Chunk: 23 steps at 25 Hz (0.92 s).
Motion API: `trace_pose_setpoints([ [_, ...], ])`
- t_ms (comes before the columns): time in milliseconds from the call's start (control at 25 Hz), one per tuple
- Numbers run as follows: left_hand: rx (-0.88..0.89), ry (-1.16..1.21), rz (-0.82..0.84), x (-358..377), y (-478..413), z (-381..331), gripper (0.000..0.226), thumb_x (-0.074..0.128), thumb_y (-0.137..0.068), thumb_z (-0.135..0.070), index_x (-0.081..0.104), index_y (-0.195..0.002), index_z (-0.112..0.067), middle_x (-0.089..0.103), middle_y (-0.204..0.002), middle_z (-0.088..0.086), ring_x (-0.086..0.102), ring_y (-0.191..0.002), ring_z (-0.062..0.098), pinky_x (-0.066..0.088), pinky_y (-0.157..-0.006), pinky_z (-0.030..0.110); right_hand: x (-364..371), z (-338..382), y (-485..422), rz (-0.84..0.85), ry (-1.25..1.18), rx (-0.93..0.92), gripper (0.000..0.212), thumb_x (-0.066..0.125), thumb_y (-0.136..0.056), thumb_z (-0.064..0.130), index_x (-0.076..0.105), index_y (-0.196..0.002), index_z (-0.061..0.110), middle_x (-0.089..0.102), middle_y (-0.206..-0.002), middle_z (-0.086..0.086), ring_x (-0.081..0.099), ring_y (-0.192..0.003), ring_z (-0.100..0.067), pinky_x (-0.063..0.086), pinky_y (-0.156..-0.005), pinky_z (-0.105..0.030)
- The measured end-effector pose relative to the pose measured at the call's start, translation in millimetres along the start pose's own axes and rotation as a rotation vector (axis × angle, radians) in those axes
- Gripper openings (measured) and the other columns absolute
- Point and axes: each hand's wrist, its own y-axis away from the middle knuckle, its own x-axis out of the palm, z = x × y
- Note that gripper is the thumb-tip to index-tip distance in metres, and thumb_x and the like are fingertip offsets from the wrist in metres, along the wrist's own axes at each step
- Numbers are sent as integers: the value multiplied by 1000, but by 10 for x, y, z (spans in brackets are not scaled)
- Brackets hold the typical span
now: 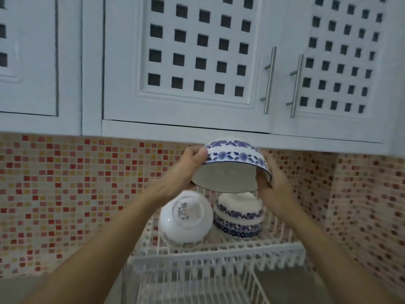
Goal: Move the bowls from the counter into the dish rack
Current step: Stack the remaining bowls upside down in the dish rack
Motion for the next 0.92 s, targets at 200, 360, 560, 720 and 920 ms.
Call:
trace_pose_setpoints([
  [200,-26,48,223,708,-233,47,52,59,-69,-57,42,-117,-52,57,-122,-9,64,-104,11,56,-89,40,-754,-557,201,177,15,-47,34,43,-93,45,37,-126,46,52,-123,28,55,-114,0,49,-94,-28],
  [360,22,-113,148,992,-364,180,56,75,-62,-50,44,-109,-44,58,-108,-21,64,-99,3,60,-77,31,-1083,-839,37,364,256,33,74,58,-88,6,23,-136,51,40,-145,10,41,-133,-16,38,-111,-43],
  [560,32,-482,89,1172,-481,357,65,82,-60,-45,37,-106,-53,46,-119,-20,54,-109,9,57,-85,28,-1170,-1071,44,802,108,293,126,87,-63,19,-5,-140,55,28,-139,22,36,-132,-6,42,-107,-28],
  [720,27,-735,136,1341,-447,537,78,81,-60,-50,32,-119,-35,21,-141,-15,33,-125,8,44,-91,14,-1009,-1325,231,694,8,300,115,86,-62,38,-1,-133,62,19,-139,35,27,-137,-2,39,-108,-23],
  [920,8,-854,149,1493,-454,662,99,82,-59,-48,16,-133,-40,-6,-154,-13,9,-141,13,25,-113,33,-956,-1498,254,654,115,125,119,88,-53,50,6,-138,59,15,-149,31,20,-141,0,32,-115,-41],
])
